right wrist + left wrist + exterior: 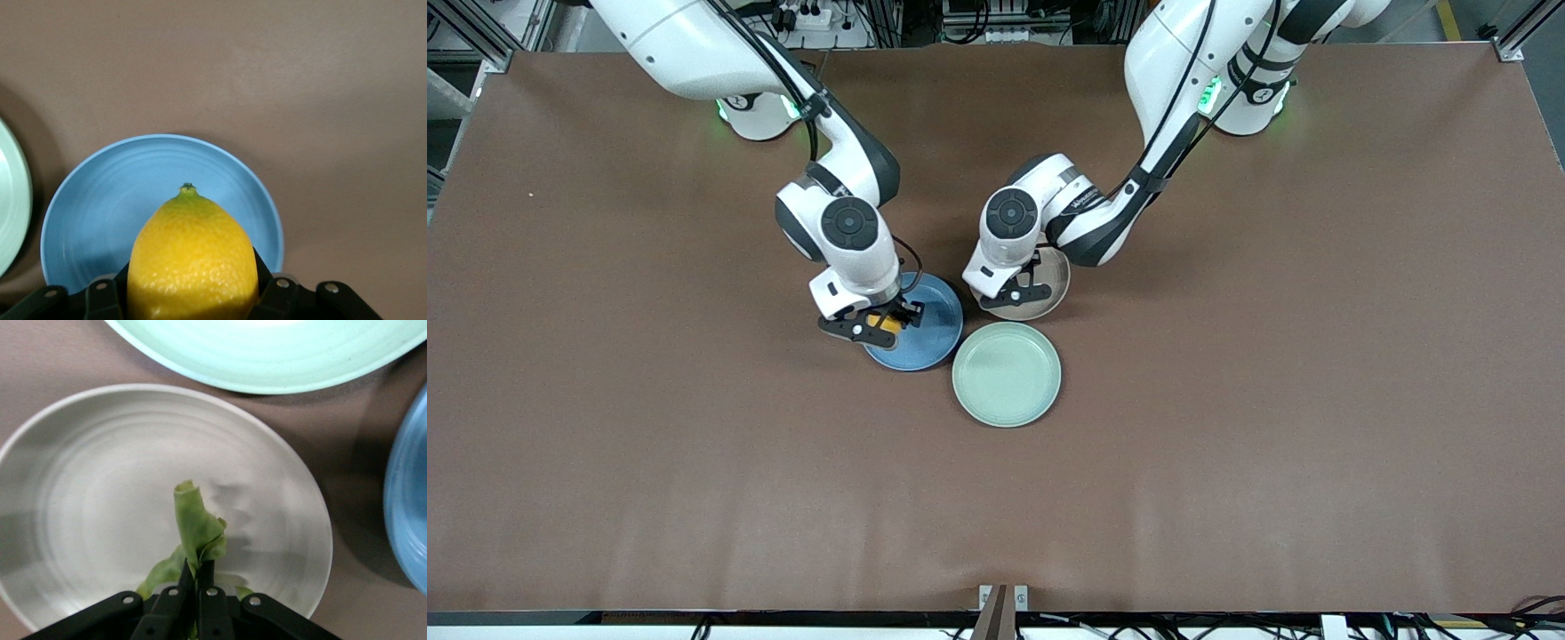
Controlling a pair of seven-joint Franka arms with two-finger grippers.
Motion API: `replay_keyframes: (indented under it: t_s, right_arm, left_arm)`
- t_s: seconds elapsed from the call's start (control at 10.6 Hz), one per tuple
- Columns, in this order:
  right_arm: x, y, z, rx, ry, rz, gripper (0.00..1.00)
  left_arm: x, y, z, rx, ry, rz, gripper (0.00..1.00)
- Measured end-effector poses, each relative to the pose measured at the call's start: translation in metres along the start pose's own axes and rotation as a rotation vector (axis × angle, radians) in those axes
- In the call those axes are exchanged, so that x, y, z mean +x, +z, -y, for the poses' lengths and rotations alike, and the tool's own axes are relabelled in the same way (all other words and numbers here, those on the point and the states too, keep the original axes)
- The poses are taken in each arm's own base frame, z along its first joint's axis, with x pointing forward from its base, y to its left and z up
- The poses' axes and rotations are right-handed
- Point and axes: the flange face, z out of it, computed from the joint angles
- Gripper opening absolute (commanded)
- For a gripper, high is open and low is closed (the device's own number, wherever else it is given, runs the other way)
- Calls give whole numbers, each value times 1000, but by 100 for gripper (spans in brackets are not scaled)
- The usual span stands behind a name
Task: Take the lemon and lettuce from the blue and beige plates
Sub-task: 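Lift the lemon with the right gripper while the left gripper lifts the lettuce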
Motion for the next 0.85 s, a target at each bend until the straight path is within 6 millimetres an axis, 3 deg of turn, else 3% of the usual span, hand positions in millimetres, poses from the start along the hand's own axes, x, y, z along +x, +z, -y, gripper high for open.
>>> replay_keyframes:
  t_s: [0.19,0.47,0.66,0.85]
  right_arm:
    - [15,-28,-27,-25,-28,14,27]
    - [49,-48,-80,-47,-79,42,27]
    - [71,-61,-125,-65,-133,69,27]
    - [89,-72,-169,-83,-188,87,27]
  left_arm:
    - [-4,-19,1,22,7,2,0]
    - [-4,-50,9,50,10,3,0]
    - [9,-78,23,47,10,-13,0]
    - [36,-103,44,32,2,-43,0]
